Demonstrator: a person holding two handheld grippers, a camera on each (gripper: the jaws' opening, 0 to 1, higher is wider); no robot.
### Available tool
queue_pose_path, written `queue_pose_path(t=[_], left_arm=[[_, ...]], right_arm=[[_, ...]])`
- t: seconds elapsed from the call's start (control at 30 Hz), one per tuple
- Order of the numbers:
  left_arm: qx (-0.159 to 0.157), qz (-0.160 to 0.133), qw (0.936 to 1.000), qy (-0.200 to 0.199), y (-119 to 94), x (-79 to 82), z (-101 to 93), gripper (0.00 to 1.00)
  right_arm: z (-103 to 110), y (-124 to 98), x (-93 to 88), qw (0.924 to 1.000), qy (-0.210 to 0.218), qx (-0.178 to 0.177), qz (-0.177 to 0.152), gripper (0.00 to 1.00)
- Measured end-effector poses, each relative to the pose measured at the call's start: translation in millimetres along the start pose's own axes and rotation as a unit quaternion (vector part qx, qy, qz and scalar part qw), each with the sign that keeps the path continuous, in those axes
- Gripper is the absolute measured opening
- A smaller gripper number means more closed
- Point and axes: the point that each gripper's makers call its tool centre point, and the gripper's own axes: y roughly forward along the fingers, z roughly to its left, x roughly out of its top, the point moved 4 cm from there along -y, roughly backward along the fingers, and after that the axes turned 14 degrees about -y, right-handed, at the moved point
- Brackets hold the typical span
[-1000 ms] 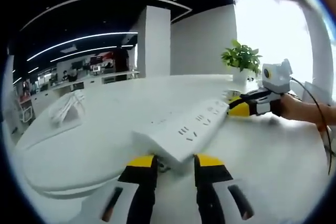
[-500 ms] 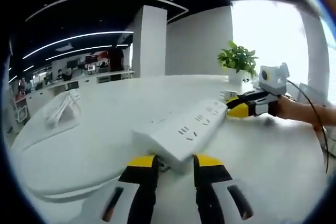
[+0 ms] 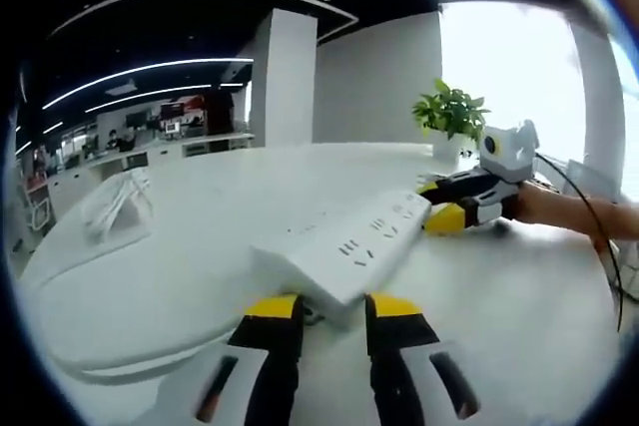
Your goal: Straighten the power strip on the desk, plug the charger into it
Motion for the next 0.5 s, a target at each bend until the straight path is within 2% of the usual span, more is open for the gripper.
queue_pose_path(t=[0.2, 0.5], left_arm=[[-0.007, 0.005, 1.0000, 0.002, 0.6, 1.8, 2.2, 0.23], [-0.011, 0.009, 0.9999, 0.005, 4.0, 4.3, 5.1, 0.21]], right_arm=[[-1.0, 0.1, 0.3, 1.0000, -0.002, 0.002, 0.001, 0.35], [-4.9, -0.5, 0.9, 0.9997, 0.019, -0.014, -0.003, 0.30]])
